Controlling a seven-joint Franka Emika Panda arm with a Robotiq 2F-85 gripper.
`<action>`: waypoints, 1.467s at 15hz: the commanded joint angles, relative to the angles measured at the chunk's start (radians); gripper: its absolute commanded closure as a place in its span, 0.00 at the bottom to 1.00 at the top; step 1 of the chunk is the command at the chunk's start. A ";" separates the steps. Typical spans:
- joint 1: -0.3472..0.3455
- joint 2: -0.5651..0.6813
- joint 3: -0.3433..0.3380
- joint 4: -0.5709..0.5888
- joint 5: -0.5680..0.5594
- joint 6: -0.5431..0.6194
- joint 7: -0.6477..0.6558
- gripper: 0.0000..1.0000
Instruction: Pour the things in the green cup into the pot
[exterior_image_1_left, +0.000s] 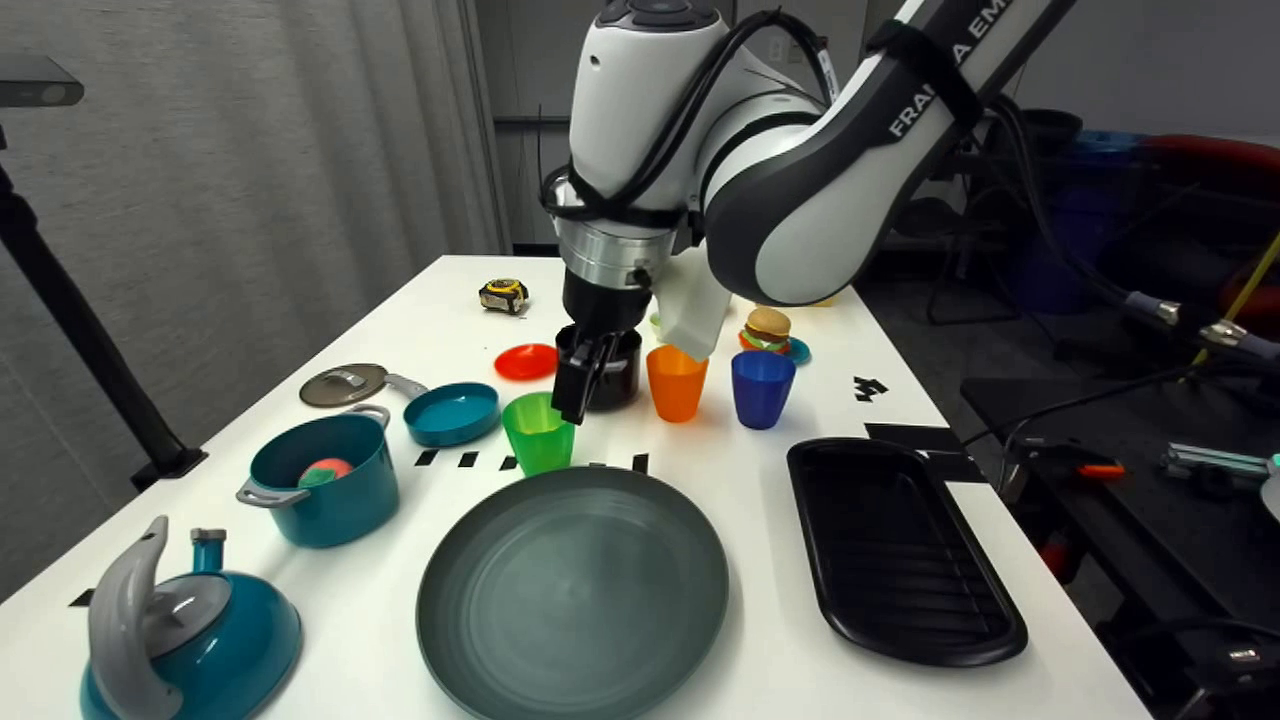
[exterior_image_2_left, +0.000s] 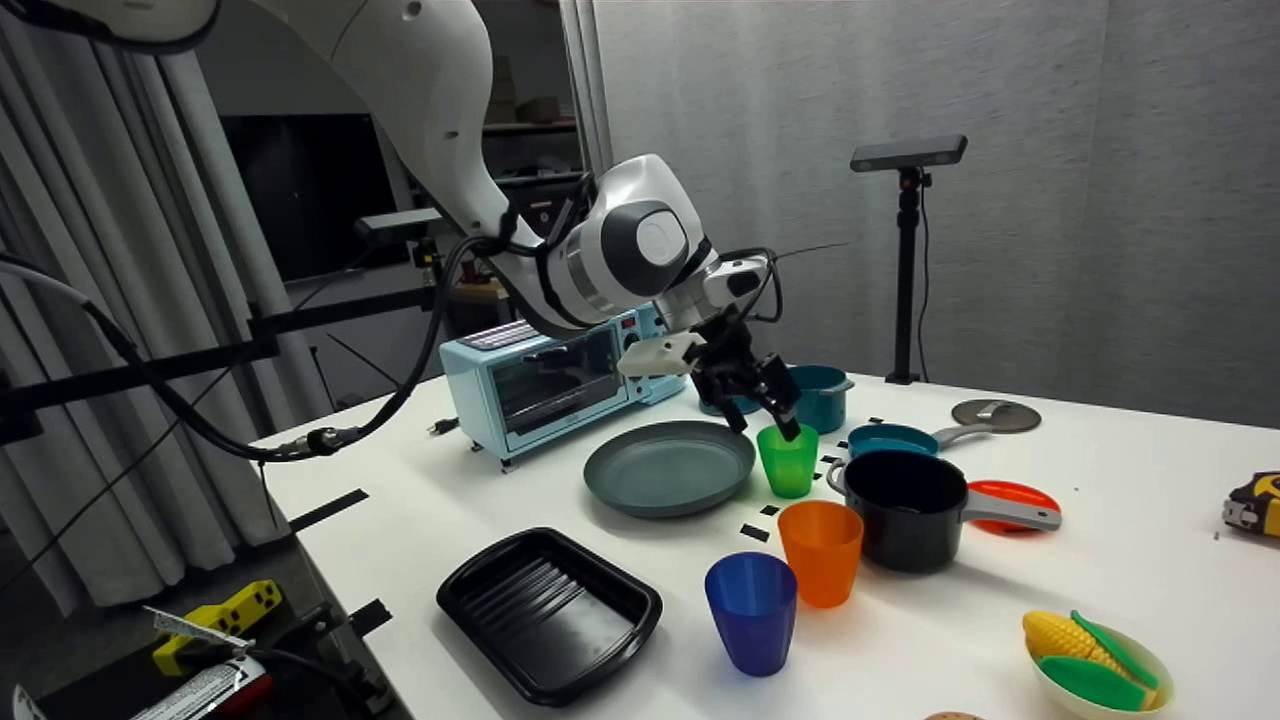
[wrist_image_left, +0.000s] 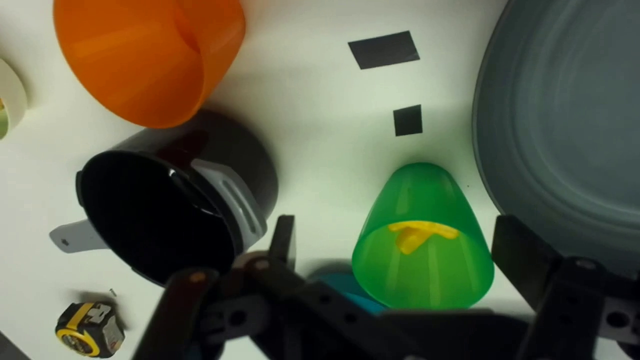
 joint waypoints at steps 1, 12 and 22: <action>0.058 0.016 -0.057 -0.005 -0.008 0.051 0.083 0.00; 0.065 0.126 -0.050 0.161 0.030 0.003 0.096 0.00; 0.072 0.238 -0.063 0.285 0.060 -0.048 0.101 0.00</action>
